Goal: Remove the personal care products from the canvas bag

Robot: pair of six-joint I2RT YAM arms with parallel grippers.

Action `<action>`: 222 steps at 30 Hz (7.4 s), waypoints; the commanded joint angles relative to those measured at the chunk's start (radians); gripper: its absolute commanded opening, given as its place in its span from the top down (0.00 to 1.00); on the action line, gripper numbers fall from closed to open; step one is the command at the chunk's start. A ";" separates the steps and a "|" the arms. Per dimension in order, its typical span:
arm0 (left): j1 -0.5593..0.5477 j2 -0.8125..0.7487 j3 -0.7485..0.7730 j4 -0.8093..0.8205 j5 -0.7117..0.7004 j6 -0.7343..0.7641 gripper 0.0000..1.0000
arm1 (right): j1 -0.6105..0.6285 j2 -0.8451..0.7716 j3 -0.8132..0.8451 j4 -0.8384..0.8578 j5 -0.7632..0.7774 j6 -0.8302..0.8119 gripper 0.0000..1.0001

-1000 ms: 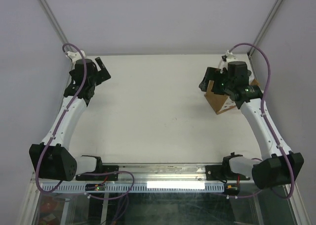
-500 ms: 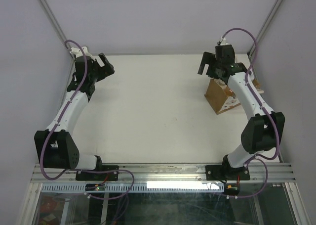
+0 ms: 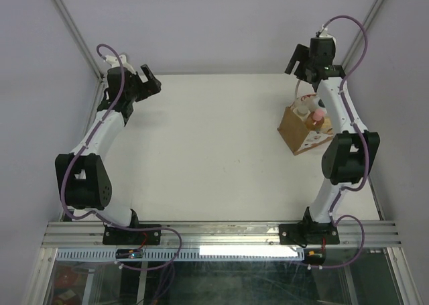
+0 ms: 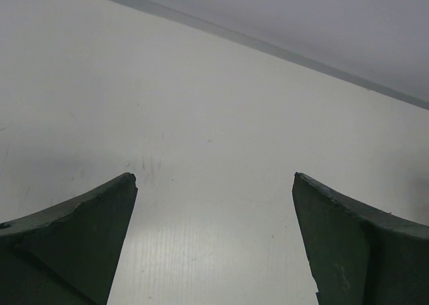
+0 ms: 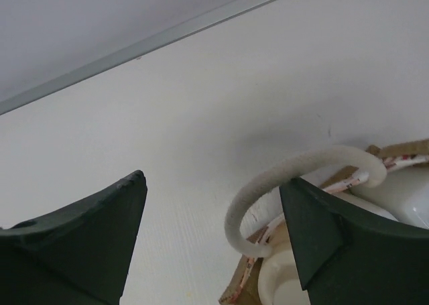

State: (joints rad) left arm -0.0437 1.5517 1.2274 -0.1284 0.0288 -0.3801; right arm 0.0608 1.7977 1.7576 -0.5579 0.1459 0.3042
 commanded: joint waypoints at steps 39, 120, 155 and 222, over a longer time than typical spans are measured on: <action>-0.058 0.050 0.099 0.005 0.310 -0.308 0.01 | 0.223 -0.119 -0.232 0.079 -0.730 -0.022 0.86; -0.550 0.136 0.138 -0.076 0.453 -0.401 0.86 | 0.271 -0.161 -0.227 -0.277 0.002 -0.271 0.48; -0.549 0.186 0.160 -0.076 0.512 -0.405 1.00 | 0.233 -0.491 -0.688 0.347 -0.135 -0.303 0.45; -0.549 0.191 0.157 -0.066 0.511 -0.431 1.00 | 0.292 -0.480 -0.475 0.337 0.021 -0.253 1.00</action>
State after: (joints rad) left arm -0.5945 1.7748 1.3914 -0.2382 0.5320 -0.8009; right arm 0.3260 1.3548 1.1458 -0.3279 0.1097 0.0265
